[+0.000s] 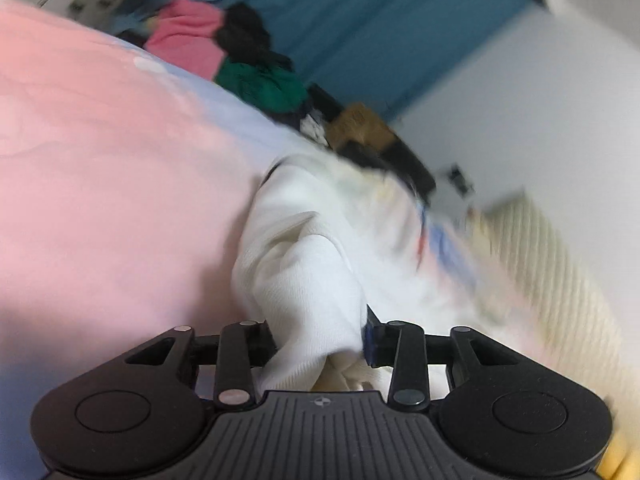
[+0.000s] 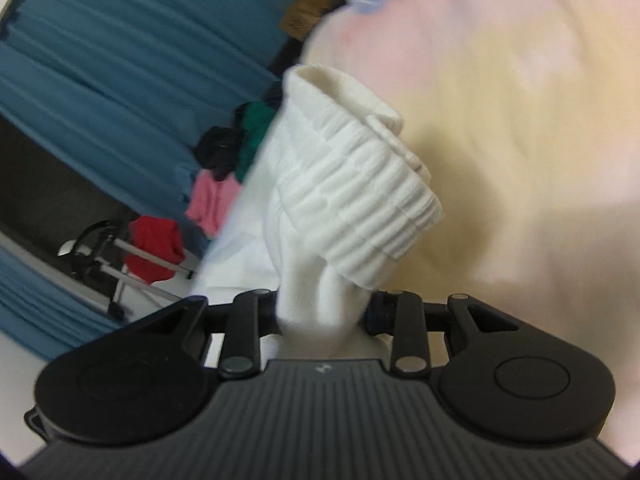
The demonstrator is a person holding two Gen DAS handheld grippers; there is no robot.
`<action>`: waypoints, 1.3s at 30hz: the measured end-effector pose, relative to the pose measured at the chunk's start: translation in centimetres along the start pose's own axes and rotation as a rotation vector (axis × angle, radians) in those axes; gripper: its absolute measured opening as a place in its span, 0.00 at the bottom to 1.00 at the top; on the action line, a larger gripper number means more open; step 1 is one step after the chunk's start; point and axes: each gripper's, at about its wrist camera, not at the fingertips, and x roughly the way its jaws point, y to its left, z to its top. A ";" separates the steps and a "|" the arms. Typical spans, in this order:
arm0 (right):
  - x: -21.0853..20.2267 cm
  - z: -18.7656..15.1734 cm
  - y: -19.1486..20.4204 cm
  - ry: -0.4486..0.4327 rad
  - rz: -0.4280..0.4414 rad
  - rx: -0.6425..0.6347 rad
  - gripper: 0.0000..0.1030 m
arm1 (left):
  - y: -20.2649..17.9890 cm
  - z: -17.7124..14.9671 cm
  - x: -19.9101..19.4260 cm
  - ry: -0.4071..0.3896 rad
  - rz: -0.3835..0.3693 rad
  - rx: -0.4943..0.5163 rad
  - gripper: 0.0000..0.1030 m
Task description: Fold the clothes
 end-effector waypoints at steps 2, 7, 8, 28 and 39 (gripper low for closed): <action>-0.1 -1.0 -1.1 0.008 -0.016 0.012 0.37 | 1.1 -1.5 -0.6 0.011 0.007 0.043 0.48; -0.5 -1.7 -1.6 0.032 -0.054 0.018 0.46 | -0.9 -0.2 -0.6 0.005 0.095 0.126 0.63; -1.0 -1.3 -1.0 0.047 -0.085 0.022 0.47 | -1.9 0.0 -1.1 0.004 0.130 0.155 0.72; -24.9 -5.2 17.6 -0.147 -0.098 -0.569 0.82 | -24.7 0.5 -27.9 -0.248 0.198 0.494 1.00; -31.5 -12.1 19.6 -0.261 -0.017 -0.754 0.93 | -27.2 -6.7 -37.6 -0.314 0.232 0.495 1.00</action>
